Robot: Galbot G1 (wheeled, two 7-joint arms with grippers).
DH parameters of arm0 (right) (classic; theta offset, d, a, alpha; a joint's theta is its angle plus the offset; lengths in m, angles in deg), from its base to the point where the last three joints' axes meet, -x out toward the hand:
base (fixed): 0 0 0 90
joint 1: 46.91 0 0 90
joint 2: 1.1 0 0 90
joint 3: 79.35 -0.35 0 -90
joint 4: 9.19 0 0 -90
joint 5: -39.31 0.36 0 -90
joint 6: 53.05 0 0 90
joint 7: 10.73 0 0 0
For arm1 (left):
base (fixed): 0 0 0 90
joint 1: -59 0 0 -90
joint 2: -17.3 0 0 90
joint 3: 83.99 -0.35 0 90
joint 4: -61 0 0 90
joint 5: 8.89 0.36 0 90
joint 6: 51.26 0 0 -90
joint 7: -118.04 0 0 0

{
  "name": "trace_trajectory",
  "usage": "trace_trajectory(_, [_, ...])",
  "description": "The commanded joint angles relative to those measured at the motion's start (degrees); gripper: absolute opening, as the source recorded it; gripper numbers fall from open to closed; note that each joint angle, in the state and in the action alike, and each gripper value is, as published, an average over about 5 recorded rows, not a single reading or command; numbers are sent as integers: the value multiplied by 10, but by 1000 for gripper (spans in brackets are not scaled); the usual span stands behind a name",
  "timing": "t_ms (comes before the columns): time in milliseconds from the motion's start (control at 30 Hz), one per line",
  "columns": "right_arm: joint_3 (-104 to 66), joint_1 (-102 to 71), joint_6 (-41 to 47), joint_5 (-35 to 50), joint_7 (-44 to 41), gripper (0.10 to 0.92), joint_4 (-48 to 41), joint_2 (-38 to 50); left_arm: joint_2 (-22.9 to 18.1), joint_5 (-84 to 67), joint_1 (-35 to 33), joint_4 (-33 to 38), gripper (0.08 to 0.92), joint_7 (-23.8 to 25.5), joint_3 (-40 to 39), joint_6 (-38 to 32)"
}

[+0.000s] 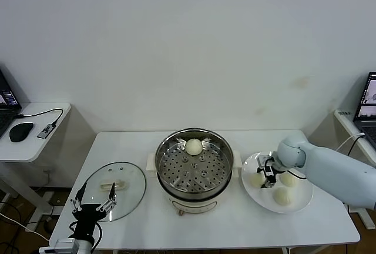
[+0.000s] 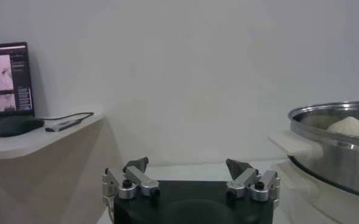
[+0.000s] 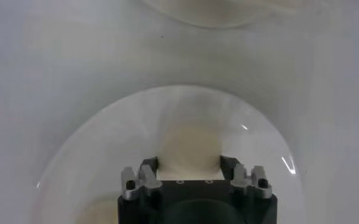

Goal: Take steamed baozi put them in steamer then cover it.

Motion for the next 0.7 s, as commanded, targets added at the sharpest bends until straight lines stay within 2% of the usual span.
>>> trace_trajectory(33, [-12, 30, 5, 11, -14, 541, 26, 25, 3, -1, 2, -1, 823, 0, 0, 0])
trace_trajectory(367, [97, 271, 43, 115, -38, 549, 131, 97, 12, -17, 10, -6, 823, 2, -6, 10])
trace_trajectory(533, [165, 409, 75, 192, -26, 552, 166, 69, 18, -48, 11, -10, 823, 7, -9, 12])
trace_trajectory(700, [191, 462, 124, 279, 3, 559, 203, 3, 19, -62, 11, -12, 823, 13, -12, 10])
